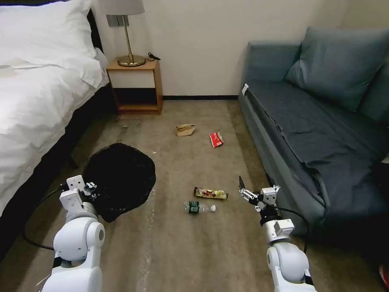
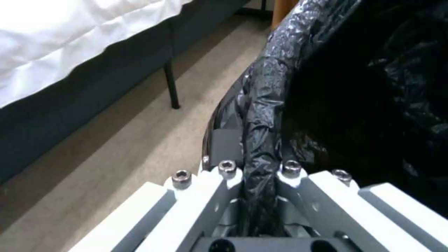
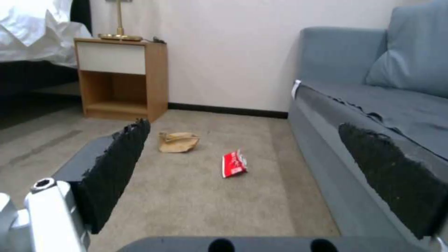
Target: Pick up the trash bin, then pick up the garbage on the floor and place it into the trash bin.
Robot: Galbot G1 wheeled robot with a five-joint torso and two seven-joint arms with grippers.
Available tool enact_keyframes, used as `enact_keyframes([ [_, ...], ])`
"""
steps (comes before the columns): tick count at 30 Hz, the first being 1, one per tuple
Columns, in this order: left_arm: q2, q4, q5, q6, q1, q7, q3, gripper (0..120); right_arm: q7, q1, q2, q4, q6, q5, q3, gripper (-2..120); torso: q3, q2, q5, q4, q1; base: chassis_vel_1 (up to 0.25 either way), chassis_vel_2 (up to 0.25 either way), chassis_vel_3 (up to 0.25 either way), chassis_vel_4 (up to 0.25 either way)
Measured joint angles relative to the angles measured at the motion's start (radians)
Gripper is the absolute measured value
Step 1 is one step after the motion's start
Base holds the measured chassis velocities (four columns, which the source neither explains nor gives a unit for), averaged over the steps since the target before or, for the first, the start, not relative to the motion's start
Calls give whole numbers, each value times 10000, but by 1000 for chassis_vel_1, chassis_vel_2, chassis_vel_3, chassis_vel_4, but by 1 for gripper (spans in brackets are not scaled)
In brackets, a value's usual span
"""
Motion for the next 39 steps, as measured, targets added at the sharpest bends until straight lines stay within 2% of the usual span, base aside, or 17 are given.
enact_keyframes([
  [15, -23, 96, 106, -66, 24, 19, -33, 1, -222, -59, -103, -252, 222, -255, -128, 100, -1, 0, -1, 0, 0, -149, 149, 145, -143],
  [23, -105, 275, 249, -263, 280, 171, -4, 1, -218, 124, -623, -969, 852, -603, -648, 100, 0, -3, 0, 1, 1, -98, 89, 99, -102],
  [28, -132, 388, 260, -265, 177, 212, 72, 1, -425, 357, -992, -1243, 903, -975, -944, 100, -1, -3, 1, 0, 0, 0, 0, 0, 0],
  [29, -116, 498, 260, -266, 53, 231, 122, 1, -718, 516, -1305, -1382, 903, -1129, -1064, 100, -1, -2, 0, 0, 0, 0, 0, 0, 0],
  [30, -116, 498, 260, -266, 53, 231, 122, 1, -718, 516, -1305, -1382, 903, -1129, -1064, 100, -1, -2, 0, 0, 0, 0, 0, 0, 0],
  [32, -66, 698, 258, -264, -131, 278, 221, 1, -1812, 814, -1927, -1729, 902, -985, -1279, 100, 0, -2, 1, -3, 0, 0, 0, 0, 0],
  [33, -66, 698, 258, -264, -131, 278, 221, 1, -1812, 814, -1927, -1729, 902, -985, -1279, 100, 0, -2, 1, -3, 0, 0, 0, 0, 0],
  [35, -52, 735, 258, -264, -155, 310, 256, 1, -2970, 1212, -2529, -2245, 906, -554, -1696, 100, -1, -3, 0, -2, 0, 0, 0, 0, 0],
  [36, -52, 735, 258, -264, -155, 310, 256, 1, -2970, 1212, -2529, -2245, 906, -554, -1696, 100, -1, -3, 0, -2, 0, 0, 0, 0, 0],
  [38, -47, 735, 292, -264, -145, 320, 286, 1, -4007, 1716, -3039, -2841, 907, -261, -2237, 100, -1, -2, 1, -3, 0, 0, 0, 0, 0],
  [39, -47, 735, 292, -264, -145, 320, 286, 1, -4007, 1716, -3039, -2841, 907, -261, -2237, 100, -1, -2, 1, -3, 0, 0, 0, 0, 0],
])
